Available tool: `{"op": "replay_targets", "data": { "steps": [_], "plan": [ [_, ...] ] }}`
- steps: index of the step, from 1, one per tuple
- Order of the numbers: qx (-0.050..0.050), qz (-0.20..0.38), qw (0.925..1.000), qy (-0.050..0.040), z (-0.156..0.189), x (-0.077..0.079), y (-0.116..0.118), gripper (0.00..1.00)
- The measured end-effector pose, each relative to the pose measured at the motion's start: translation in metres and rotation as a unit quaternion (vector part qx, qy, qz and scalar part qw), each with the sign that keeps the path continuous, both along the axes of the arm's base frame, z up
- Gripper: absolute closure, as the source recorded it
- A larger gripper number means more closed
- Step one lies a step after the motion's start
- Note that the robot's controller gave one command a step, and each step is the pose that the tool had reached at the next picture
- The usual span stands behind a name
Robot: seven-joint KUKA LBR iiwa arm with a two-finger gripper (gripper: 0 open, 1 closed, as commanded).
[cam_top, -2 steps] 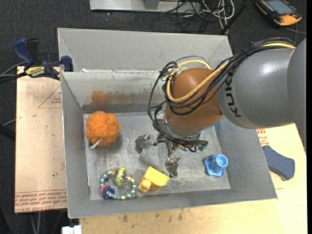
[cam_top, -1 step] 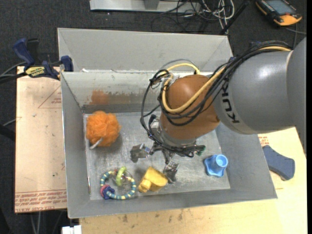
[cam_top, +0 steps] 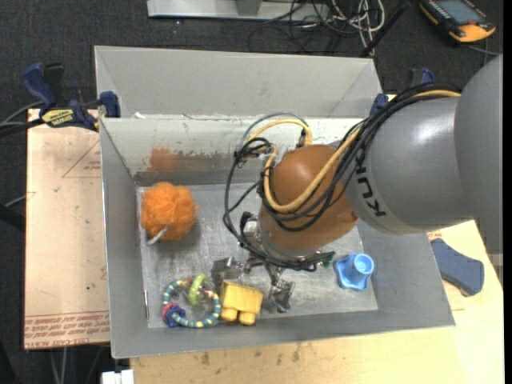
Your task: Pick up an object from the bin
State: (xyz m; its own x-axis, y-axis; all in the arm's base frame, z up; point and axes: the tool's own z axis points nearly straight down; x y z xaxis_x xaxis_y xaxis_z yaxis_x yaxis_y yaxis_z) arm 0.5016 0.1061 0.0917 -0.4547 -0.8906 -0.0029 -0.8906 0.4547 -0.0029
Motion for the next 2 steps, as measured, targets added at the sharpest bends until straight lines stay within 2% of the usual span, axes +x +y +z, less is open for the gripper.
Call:
{"op": "replay_targets", "data": {
  "steps": [1,2],
  "plan": [
    [0.000,-0.064,0.9980,0.0028,-0.017,-0.003,0.013,0.00],
    [0.000,0.036,0.9993,-0.0003,-0.019,-0.005,0.037,1.00]
  ]
}}
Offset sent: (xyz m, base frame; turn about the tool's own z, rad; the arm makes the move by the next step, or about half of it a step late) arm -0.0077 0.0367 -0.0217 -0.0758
